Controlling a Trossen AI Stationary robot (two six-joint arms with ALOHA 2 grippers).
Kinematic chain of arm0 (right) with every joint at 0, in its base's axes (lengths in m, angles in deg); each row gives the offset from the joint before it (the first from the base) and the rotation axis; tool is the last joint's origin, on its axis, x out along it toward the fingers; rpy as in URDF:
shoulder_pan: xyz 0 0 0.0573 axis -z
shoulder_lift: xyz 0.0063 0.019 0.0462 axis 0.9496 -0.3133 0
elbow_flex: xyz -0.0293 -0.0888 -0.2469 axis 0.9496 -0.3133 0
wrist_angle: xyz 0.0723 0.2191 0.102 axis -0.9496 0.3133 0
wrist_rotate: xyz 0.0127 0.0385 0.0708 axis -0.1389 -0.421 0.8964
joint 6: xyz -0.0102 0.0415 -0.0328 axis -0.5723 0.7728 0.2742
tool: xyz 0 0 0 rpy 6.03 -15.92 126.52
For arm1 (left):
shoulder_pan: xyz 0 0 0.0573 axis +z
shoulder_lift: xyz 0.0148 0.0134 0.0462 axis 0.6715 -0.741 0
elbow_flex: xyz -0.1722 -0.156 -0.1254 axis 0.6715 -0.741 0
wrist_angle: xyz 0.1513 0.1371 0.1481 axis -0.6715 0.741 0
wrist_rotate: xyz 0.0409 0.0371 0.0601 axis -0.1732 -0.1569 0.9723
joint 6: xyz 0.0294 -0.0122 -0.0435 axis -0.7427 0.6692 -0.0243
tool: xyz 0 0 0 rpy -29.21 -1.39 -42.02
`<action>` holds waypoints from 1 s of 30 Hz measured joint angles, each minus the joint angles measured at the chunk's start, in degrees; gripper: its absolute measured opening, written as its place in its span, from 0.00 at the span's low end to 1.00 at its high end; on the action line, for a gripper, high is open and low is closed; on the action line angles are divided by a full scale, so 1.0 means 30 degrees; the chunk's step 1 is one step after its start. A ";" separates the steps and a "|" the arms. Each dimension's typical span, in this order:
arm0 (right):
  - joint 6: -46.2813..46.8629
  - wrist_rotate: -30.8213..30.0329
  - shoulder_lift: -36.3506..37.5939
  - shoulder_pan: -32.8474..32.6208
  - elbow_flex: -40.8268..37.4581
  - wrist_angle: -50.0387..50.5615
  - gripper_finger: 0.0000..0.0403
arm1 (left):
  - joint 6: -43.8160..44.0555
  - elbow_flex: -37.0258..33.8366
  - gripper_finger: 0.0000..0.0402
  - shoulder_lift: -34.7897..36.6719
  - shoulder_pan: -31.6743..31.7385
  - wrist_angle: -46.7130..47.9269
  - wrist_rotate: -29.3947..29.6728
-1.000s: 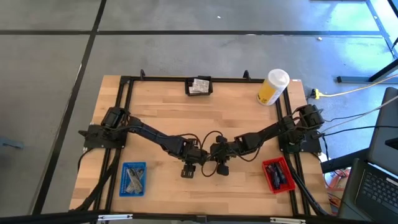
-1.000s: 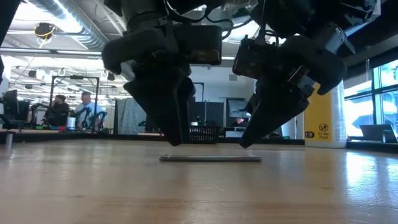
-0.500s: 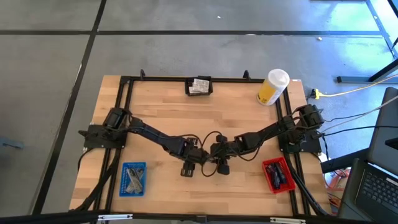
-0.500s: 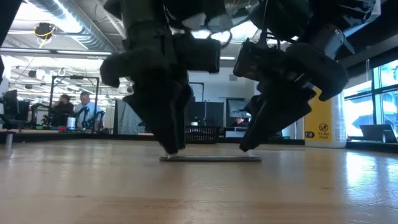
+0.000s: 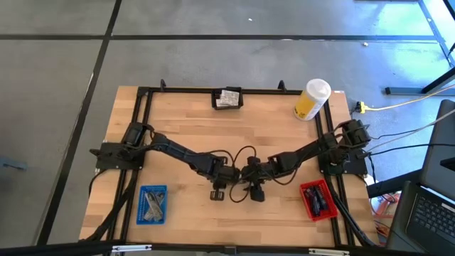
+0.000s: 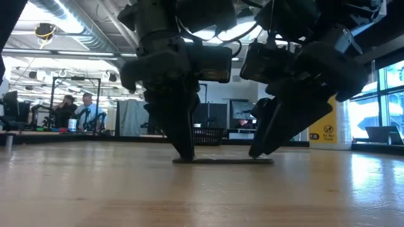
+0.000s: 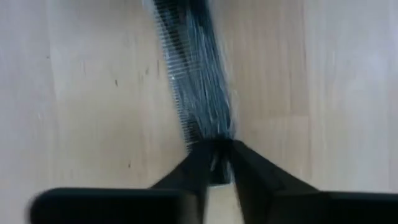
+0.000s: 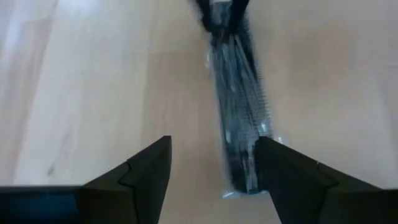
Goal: Pick & Place Travel size toiletries
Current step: Put the black comb into the blue bin
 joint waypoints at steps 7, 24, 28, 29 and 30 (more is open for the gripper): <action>-0.0450 0.0617 0.0000 -0.0446 0.0007 -0.0008 0.52 | 0.0305 -0.0022 0.00 -0.0044 0.0616 0.0022 -0.1456; -0.2051 -0.1371 0.0000 -0.0871 0.0015 0.0581 0.34 | 0.0369 -0.0080 0.00 -0.0087 0.1008 -0.0335 -0.4489; -0.2317 -0.1664 0.0000 -0.1188 0.0015 0.0560 0.30 | 0.0368 -0.0095 0.00 -0.0087 0.1183 -0.0342 -0.4555; -0.2317 -0.1788 0.0000 -0.1221 0.0015 0.0560 0.29 | 0.0369 -0.0095 0.00 -0.0087 0.1193 -0.0341 -0.4573; -0.2317 -0.1896 0.0000 -0.1226 0.0015 0.0560 0.28 | 0.0362 -0.0095 0.00 -0.0087 0.1193 -0.0342 -0.4570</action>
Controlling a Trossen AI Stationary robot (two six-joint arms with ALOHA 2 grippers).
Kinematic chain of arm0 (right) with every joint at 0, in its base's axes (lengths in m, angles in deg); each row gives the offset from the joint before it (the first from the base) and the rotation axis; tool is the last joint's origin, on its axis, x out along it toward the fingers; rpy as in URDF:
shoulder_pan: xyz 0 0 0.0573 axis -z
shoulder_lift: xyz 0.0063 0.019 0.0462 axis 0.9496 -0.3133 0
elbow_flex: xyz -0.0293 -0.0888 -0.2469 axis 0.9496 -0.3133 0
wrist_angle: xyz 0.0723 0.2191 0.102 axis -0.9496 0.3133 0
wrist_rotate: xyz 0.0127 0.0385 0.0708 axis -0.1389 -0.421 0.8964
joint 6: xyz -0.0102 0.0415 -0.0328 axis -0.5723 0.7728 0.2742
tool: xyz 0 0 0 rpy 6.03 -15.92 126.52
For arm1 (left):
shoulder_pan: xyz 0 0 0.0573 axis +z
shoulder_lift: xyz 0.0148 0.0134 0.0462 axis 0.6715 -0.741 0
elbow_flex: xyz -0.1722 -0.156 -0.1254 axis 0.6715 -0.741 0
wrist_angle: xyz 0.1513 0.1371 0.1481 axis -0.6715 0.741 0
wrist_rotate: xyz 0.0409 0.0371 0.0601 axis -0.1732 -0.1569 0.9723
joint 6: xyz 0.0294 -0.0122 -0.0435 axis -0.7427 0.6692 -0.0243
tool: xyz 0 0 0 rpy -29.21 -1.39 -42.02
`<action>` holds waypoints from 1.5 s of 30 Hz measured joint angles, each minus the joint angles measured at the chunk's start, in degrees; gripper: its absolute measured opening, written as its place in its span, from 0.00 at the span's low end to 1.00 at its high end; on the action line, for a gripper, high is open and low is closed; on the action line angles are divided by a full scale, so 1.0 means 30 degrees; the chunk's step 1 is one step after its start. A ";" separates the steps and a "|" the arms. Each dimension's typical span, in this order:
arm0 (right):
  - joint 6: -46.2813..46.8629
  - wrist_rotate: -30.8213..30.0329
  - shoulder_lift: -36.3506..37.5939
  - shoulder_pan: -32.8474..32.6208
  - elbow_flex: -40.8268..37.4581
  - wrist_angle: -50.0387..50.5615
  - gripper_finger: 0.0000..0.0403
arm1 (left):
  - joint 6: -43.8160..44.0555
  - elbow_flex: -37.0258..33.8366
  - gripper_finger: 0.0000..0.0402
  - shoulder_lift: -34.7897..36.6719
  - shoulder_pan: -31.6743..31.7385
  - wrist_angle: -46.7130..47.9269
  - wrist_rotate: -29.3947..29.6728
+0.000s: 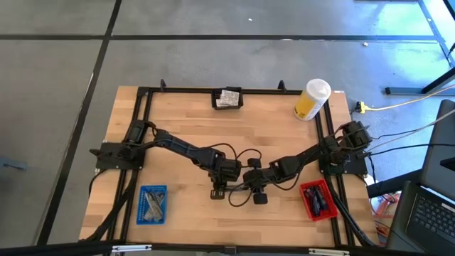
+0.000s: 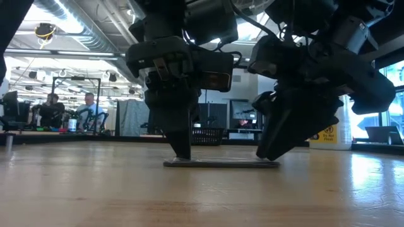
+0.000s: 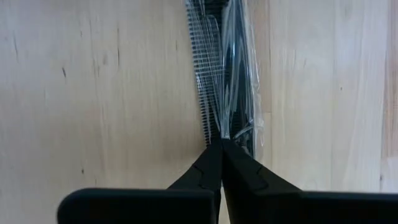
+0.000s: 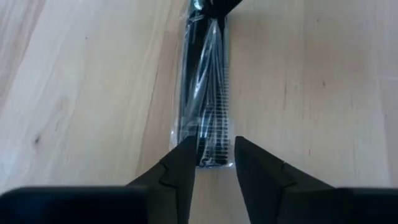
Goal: Pick & Place Travel size toiletries
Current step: Put the black comb into the blue bin
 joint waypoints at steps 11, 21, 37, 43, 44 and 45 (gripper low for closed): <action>-0.0131 -0.0128 0.1811 -0.0244 0.0306 0.0363 0.17 | -0.0930 -0.0124 0.06 0.0769 0.0044 0.0106 0.0783; 0.1011 -0.0104 0.2767 -0.0291 0.0306 0.1319 0.11 | -0.1086 -0.0100 0.25 0.1168 -0.0001 0.0356 0.0579; 0.0891 -0.0301 0.3270 -0.0328 0.0291 0.1688 0.01 | -0.2684 -0.1039 0.18 0.4274 -0.0305 -0.1664 0.4646; 0.0475 -0.1320 0.6211 -0.0321 -0.1621 0.1451 0.00 | -0.2664 -0.6585 0.04 0.9284 0.0375 -0.7647 0.5488; 0.0488 -0.1841 0.6960 -0.0328 -0.2275 0.0992 0.00 | -0.2528 -0.7775 0.02 1.0442 0.0537 -0.8895 0.5916; 0.0495 -0.2316 0.7739 -0.0321 -0.3005 0.0461 0.00 | -0.2531 -0.8957 0.01 1.1599 0.0691 -1.0030 0.6321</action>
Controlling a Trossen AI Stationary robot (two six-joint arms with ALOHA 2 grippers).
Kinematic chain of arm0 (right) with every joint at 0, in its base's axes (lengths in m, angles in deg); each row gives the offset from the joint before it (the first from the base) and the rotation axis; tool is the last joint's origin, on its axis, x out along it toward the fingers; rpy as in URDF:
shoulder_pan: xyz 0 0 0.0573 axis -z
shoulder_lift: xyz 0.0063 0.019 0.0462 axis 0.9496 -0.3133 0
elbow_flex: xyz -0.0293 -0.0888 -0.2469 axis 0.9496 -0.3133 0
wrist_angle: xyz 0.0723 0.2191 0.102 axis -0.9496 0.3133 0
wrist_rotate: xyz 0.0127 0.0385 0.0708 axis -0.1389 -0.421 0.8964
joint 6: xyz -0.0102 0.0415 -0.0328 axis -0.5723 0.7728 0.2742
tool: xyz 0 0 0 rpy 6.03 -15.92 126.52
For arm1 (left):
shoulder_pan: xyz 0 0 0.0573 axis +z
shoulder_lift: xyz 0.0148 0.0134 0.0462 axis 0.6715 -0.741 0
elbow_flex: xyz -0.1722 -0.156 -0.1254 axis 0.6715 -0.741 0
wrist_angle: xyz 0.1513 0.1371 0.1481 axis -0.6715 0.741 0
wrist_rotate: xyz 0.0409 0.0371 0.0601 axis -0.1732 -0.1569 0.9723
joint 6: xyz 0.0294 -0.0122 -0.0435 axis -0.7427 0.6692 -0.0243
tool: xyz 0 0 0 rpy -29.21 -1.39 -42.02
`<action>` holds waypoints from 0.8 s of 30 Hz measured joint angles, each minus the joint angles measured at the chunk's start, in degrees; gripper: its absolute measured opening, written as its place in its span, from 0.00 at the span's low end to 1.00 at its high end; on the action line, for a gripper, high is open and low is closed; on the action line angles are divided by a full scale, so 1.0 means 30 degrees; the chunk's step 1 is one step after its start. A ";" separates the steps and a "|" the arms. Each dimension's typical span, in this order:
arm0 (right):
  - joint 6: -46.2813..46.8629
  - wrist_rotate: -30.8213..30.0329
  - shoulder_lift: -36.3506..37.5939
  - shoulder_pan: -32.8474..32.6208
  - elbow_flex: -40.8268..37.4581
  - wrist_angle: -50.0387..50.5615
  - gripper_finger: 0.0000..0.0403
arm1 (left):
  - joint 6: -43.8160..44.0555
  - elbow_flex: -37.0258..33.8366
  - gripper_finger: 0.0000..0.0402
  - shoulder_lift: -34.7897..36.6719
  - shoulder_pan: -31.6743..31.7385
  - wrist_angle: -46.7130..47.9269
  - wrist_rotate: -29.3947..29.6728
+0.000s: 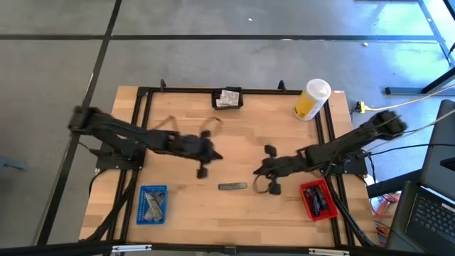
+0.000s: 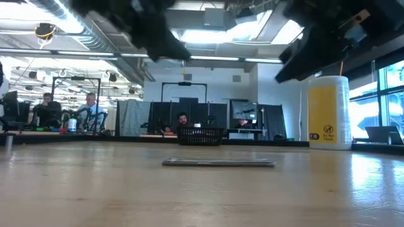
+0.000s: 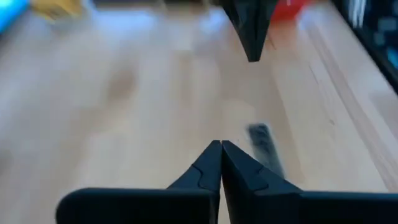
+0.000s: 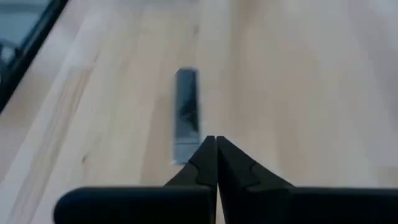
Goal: Pick & Place Travel size toiletries
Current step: Put the black comb into the blue bin
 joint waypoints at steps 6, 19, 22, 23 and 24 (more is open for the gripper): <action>-0.0905 -0.0043 0.5059 0.0974 -0.4334 -0.3969 0.00 | -0.1333 -0.5610 0.01 0.6146 0.1045 -0.6323 -0.0043; -0.3059 0.3096 1.3243 0.4269 -0.8603 -0.4607 0.00 | -0.3677 -1.0407 0.01 1.5040 0.1664 -0.6886 0.1465; -0.3140 0.3053 1.4916 0.4602 -0.8752 -0.2943 0.00 | -0.3669 -1.1275 0.01 1.6280 0.1954 -0.6896 0.1587; -0.3136 0.3053 1.5409 0.4635 -0.8750 -0.2460 0.00 | -0.3644 -1.1570 0.01 1.6721 0.2057 -0.6834 0.1580; -0.3118 0.3025 1.5909 0.4634 -0.8747 -0.1987 0.00 | -0.3519 -1.1794 0.01 1.7075 0.2132 -0.6841 0.1572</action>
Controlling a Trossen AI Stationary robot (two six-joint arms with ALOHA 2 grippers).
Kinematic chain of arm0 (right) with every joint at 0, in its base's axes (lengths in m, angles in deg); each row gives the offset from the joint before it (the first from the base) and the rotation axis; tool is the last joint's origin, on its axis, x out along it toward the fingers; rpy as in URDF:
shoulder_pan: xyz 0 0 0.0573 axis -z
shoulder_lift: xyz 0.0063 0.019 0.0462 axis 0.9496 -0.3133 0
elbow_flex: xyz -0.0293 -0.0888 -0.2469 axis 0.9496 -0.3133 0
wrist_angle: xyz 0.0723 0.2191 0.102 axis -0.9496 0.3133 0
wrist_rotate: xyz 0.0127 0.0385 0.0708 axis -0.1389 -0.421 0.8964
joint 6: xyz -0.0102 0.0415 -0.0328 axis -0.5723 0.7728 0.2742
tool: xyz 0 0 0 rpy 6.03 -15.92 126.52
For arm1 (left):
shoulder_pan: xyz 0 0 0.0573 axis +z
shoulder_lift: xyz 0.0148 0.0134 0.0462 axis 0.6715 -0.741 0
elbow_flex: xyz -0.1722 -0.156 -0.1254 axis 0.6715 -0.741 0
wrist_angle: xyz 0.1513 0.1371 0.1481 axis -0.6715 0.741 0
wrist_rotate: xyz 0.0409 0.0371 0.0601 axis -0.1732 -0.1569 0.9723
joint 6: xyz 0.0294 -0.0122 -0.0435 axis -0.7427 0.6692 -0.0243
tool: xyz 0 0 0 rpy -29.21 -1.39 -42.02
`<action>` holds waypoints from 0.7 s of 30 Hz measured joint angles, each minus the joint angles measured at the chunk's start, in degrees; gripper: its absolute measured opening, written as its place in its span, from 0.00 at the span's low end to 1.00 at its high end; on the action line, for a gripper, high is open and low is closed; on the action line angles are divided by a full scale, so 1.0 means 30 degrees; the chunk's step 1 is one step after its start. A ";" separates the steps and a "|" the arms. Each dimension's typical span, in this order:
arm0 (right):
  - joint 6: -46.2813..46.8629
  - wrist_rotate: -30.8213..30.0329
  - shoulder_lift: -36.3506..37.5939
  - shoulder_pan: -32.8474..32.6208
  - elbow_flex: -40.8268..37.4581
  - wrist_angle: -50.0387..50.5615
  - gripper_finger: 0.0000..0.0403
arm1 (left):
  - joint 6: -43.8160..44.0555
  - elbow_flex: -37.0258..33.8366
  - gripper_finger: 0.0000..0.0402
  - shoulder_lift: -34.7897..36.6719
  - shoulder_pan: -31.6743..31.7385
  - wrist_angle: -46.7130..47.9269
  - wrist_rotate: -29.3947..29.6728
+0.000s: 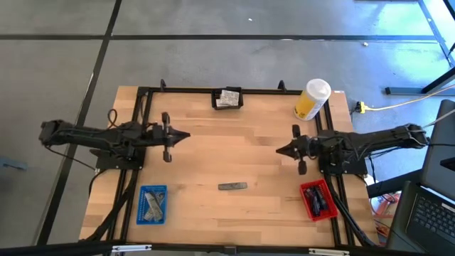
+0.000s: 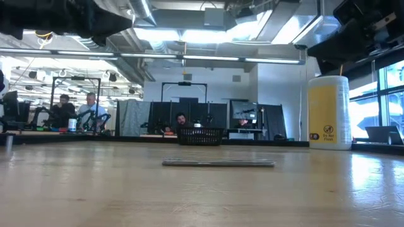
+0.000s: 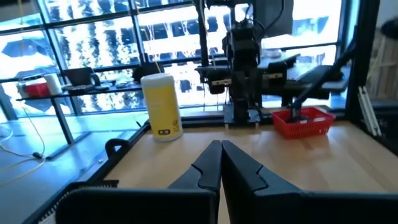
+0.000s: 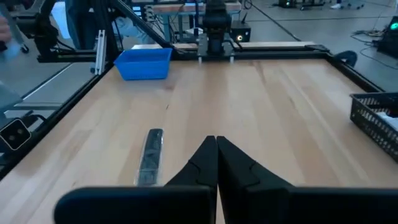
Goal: Pick & Place Travel size toiletries
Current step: Put the black comb into the blue bin
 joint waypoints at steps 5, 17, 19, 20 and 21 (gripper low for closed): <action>0.0840 -0.0409 0.1058 0.0000 0.0000 -0.0084 0.00 | 0.2418 -0.0421 0.02 0.0803 0.0324 -0.0156 0.0007; 0.1639 -0.0489 0.0162 0.0000 0.0015 -0.1372 0.13 | -0.0896 0.0359 0.09 -0.0433 -0.0139 -0.0181 0.1146; 0.1636 -0.0489 0.0169 0.0000 0.0015 -0.1436 0.15 | -0.0779 0.0359 0.10 -0.0428 -0.0142 -0.0173 0.1127; 0.1639 -0.0489 0.0169 0.0000 0.0015 -0.1389 0.16 | -0.0783 0.0359 0.11 -0.0435 -0.0142 -0.0174 0.1046; 0.1639 -0.0489 0.0169 0.0000 0.0015 -0.1384 0.17 | -0.0791 0.0359 0.11 -0.0435 -0.0142 -0.0170 0.0963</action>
